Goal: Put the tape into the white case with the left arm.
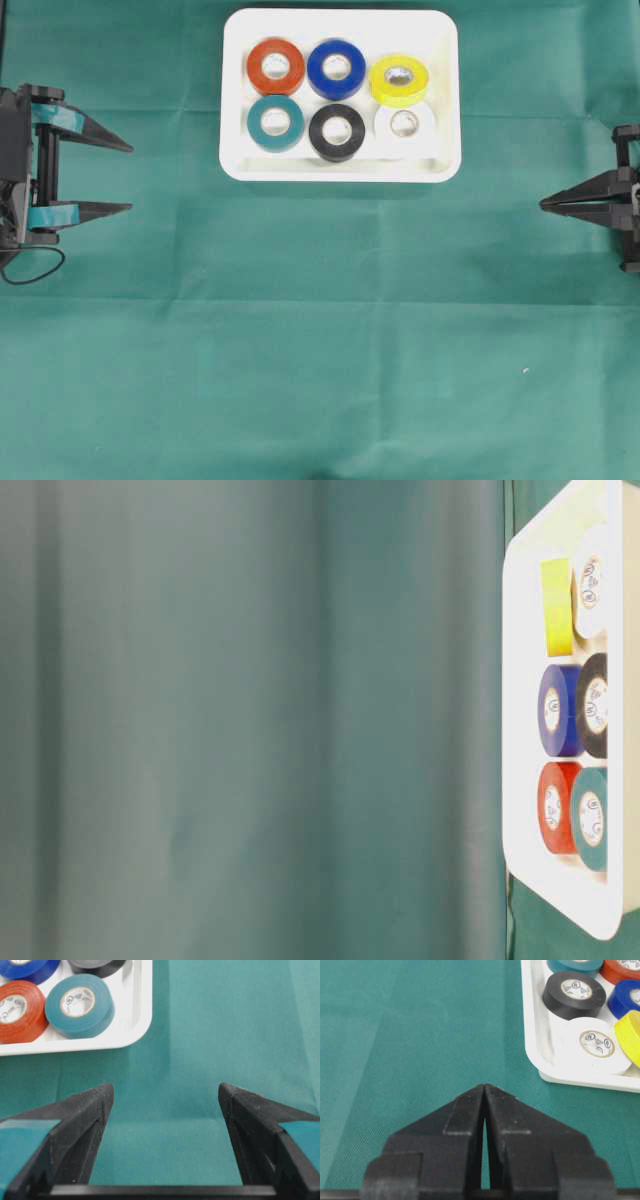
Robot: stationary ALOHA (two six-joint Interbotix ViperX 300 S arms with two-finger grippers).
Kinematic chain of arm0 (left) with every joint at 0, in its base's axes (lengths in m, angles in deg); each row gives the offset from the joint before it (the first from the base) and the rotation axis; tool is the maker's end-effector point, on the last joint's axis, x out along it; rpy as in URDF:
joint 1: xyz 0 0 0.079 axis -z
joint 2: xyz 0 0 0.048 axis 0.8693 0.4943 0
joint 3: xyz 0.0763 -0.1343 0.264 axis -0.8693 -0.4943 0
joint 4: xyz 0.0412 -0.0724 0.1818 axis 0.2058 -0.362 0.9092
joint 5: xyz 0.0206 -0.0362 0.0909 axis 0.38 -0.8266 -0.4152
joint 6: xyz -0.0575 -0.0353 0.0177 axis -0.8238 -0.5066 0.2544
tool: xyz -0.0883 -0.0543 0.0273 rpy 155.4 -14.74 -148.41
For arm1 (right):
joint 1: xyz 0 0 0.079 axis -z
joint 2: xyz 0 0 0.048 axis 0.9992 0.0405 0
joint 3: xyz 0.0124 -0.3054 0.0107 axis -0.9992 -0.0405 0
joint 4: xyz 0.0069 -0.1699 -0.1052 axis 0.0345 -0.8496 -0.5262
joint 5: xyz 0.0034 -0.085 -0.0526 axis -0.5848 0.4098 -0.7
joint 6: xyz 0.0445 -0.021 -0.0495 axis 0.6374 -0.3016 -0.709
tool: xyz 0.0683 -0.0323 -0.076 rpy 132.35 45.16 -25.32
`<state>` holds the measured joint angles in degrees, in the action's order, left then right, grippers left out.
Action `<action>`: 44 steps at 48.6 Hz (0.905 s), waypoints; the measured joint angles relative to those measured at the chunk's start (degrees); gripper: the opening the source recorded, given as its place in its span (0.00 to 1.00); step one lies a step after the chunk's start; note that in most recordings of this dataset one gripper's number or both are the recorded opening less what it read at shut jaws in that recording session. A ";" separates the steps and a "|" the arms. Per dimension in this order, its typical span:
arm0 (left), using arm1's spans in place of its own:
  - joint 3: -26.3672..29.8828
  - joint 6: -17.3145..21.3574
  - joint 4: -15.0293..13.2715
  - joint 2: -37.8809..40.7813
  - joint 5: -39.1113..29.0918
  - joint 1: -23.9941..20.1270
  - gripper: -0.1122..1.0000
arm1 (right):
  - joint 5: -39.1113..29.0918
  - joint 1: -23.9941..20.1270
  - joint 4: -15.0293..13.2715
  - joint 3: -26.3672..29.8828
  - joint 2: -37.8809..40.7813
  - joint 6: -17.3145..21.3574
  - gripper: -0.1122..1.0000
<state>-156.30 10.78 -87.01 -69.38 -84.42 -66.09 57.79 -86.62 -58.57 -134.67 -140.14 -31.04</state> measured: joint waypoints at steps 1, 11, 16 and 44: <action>0.09 0.00 0.00 0.00 0.00 0.09 0.85 | 0.00 0.00 0.00 0.00 0.00 0.00 0.02; -0.26 0.00 0.00 -0.88 0.00 0.00 0.85 | 0.00 0.00 0.00 0.00 0.00 0.00 0.02; -0.79 0.00 0.00 -2.90 -0.09 0.09 0.85 | 0.00 0.00 0.00 0.00 0.00 0.00 0.02; -5.36 -5.45 -0.09 -15.29 -2.37 0.09 0.85 | 0.00 0.00 0.00 0.00 0.00 0.00 0.02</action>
<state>-161.66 5.33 -87.10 -84.67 -86.79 -66.00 57.79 -86.62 -58.57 -134.67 -140.14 -31.04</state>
